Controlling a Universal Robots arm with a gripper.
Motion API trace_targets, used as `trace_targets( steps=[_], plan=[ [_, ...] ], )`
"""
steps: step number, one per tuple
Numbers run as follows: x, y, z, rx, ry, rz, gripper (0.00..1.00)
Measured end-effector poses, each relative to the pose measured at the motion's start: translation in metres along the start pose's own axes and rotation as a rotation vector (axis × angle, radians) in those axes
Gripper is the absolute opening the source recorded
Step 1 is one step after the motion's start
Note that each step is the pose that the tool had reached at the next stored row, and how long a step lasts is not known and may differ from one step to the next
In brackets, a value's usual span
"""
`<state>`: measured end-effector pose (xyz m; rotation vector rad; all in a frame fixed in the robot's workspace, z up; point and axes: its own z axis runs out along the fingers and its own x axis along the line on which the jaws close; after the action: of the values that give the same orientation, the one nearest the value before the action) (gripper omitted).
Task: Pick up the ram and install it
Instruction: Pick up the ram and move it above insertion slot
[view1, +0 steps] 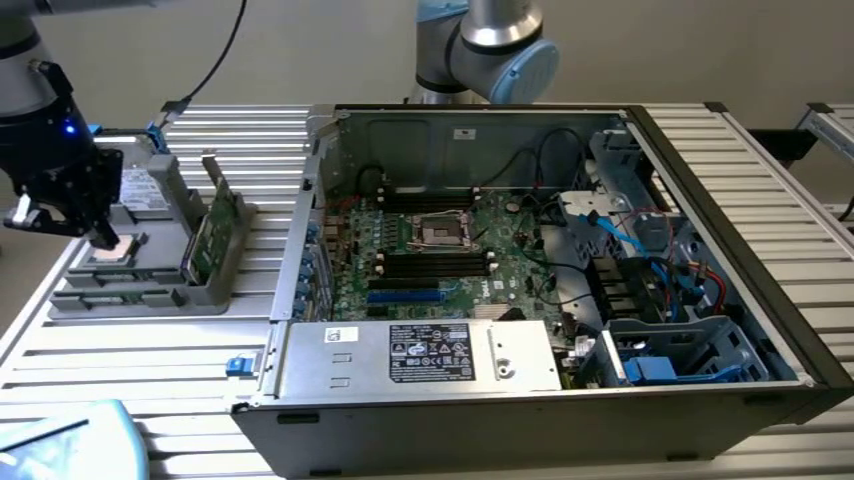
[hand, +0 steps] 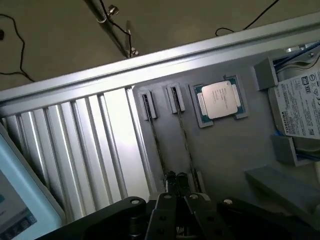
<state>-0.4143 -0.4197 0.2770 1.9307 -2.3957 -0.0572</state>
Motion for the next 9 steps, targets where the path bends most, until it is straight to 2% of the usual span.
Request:
trace_targets(
  steps=[6,9],
  plan=[
    [-0.0001,-0.0002,0.0029,0.0012,-0.0005,-0.110,0.11],
    [-0.0001,-0.0001,0.0041,0.0014,-0.0030,-0.164,0.11]
  ],
)
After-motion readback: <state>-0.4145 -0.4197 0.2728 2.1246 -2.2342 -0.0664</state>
